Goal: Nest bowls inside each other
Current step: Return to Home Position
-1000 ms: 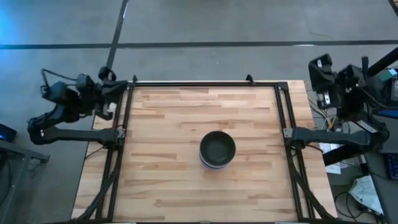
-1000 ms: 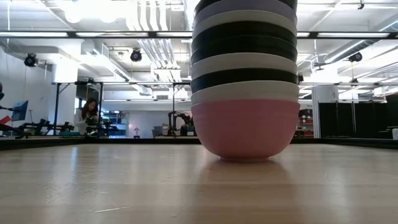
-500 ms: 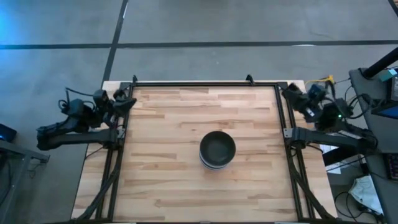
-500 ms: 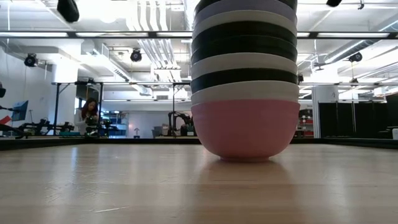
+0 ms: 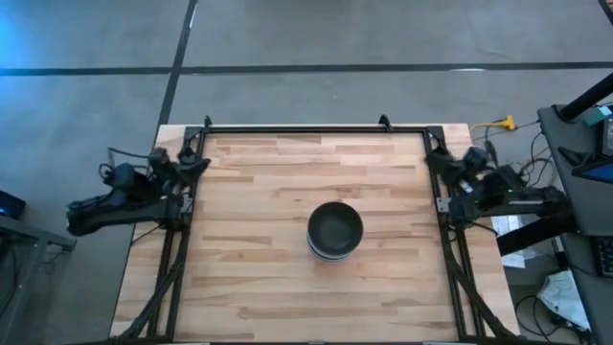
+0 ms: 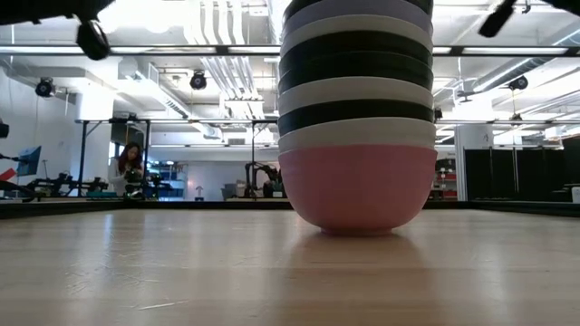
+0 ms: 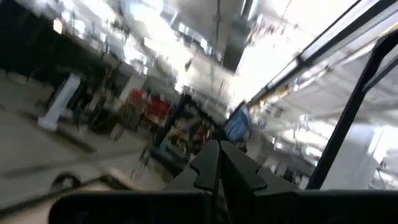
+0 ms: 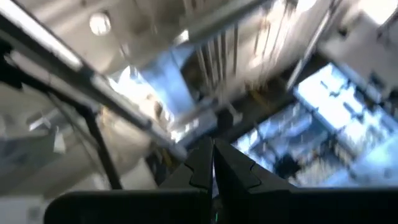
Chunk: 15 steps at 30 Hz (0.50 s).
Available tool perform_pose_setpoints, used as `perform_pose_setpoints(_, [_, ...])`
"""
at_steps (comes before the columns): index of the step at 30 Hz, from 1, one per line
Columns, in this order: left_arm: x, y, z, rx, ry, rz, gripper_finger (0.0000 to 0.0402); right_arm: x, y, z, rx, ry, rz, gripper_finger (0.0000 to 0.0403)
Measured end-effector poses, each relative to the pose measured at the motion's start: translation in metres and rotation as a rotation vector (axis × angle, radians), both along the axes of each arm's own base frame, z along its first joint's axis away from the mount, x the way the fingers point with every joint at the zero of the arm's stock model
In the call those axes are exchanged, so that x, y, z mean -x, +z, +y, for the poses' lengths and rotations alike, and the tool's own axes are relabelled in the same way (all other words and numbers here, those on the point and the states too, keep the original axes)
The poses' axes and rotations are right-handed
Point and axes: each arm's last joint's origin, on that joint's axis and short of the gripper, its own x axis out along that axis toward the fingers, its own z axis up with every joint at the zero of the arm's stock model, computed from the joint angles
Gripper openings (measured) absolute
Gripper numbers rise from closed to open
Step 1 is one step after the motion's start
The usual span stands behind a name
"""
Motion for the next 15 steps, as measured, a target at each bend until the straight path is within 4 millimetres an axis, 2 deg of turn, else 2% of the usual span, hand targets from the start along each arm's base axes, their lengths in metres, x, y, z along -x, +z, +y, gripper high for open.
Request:
perform_pose_setpoints(4, [0.021, 0.002, -0.002, -0.013, 0.047, -0.057, 0.0, 0.029, -0.004, -0.002, 0.001, -0.094, -0.064, 0.0008])
perform_pose_setpoints(6, [0.016, -0.006, -0.001, 0.003, 0.049, 0.085, 0.0, 0.03, -0.008, -0.003, -0.007, -0.121, -0.019, 0.0008])
perform_pose_setpoints(8, [0.02, 0.002, -0.002, -0.004, 0.044, 0.101, 0.0, 0.027, -0.009, -0.003, 0.003, -0.115, 0.029, 0.0008])
perform_pose_setpoints(10, [0.017, -0.004, -0.001, 0.018, 0.044, 0.149, 0.0, 0.026, -0.004, -0.003, 0.007, -0.117, 0.059, 0.0008])
perform_pose_setpoints(13, [0.017, -0.01, -0.001, 0.021, 0.037, 0.166, 0.0, 0.024, -0.011, -0.003, 0.002, -0.11, 0.131, 0.0008])
perform_pose_setpoints(15, [0.016, -0.012, -0.001, 0.022, 0.038, 0.161, 0.0, 0.025, -0.013, -0.003, -0.008, -0.104, 0.109, 0.0008])
